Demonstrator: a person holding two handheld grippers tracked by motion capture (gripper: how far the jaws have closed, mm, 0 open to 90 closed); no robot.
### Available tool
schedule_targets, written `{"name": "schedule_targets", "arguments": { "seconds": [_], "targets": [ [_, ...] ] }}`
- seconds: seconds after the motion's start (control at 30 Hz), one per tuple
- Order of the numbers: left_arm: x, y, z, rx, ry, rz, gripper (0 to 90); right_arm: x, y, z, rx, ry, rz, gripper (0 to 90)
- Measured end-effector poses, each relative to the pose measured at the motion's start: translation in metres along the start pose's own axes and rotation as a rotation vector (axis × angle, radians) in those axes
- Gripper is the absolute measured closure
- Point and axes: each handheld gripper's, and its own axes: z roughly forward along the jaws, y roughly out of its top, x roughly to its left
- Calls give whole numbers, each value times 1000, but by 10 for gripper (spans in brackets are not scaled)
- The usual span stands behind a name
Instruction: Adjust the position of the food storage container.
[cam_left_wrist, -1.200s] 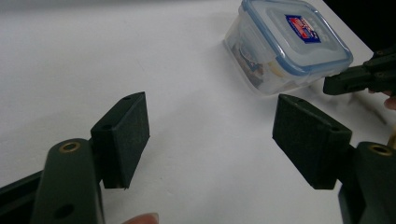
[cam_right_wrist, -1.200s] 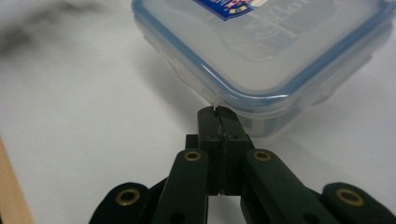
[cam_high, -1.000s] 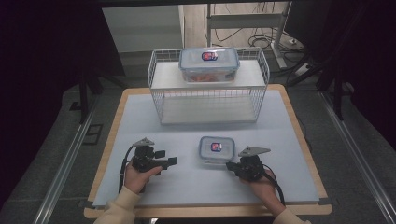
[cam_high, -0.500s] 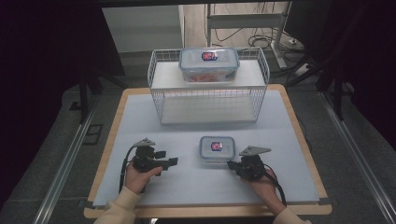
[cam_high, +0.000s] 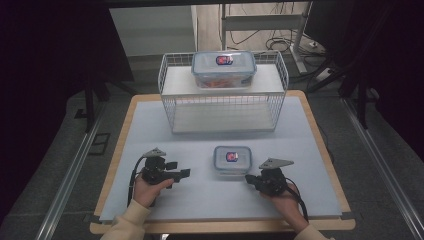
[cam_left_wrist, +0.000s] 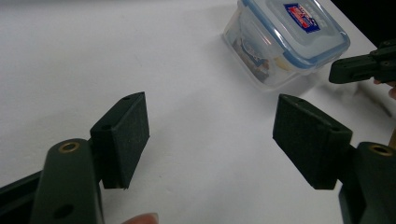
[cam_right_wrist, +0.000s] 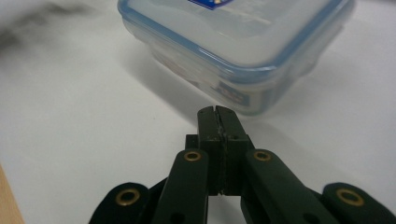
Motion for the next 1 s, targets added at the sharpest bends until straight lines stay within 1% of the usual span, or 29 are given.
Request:
{"name": "schedule_targets", "arguments": {
  "seconds": [0.03,0.13,0.17,0.2,0.3,0.4,0.5,0.67,0.7,0.73,0.77,0.8,0.83,0.87,0.93,0.97,1.0],
  "targets": [
    [0,0,0,-1,1,0,267,-2,-1,-3,0,-3,10,893],
    [0,0,0,-2,0,0,266,-6,-2,-7,-1,-6,17,893],
    [0,0,-1,-2,1,1,266,-12,-4,-13,-7,-9,32,893],
    [0,0,-1,-2,1,1,266,-12,-4,-13,-7,-9,32,893],
    [0,0,-1,1,-3,-3,266,-18,-5,-21,-12,-2,52,892],
    [0,1,0,0,-6,-8,267,-22,-6,-25,-20,8,61,889],
    [0,1,-1,-2,-4,-9,265,-30,-6,-31,-32,6,84,887],
    [0,1,-1,-5,-2,-11,263,-35,-6,-33,-32,6,90,873],
    [-1,1,-1,-12,-19,-2,257,-35,-5,-33,-33,9,86,861],
    [-1,1,-1,-12,-19,-2,250,-35,-5,-33,-33,9,86,861],
    [-2,1,-2,-14,-25,11,250,-36,-5,-33,-34,14,86,836],
    [-4,2,-2,-14,-19,20,245,-36,-5,-33,-31,18,85,774],
    [-5,2,-2,-15,-17,27,239,-35,-4,-33,-29,27,82,676],
    [-7,3,-3,-24,-31,17,222,-34,-2,-34,-37,26,73,511],
    [-8,4,-3,-24,-34,9,209,-35,1,-36,-53,31,89,402],
    [-8,5,-3,-24,-40,0,203,-36,2,-37,-61,34,97,371],
    [-8,5,-3,-24,-40,0,198,-37,3,-39,-71,38,103,349]
  ]
}}
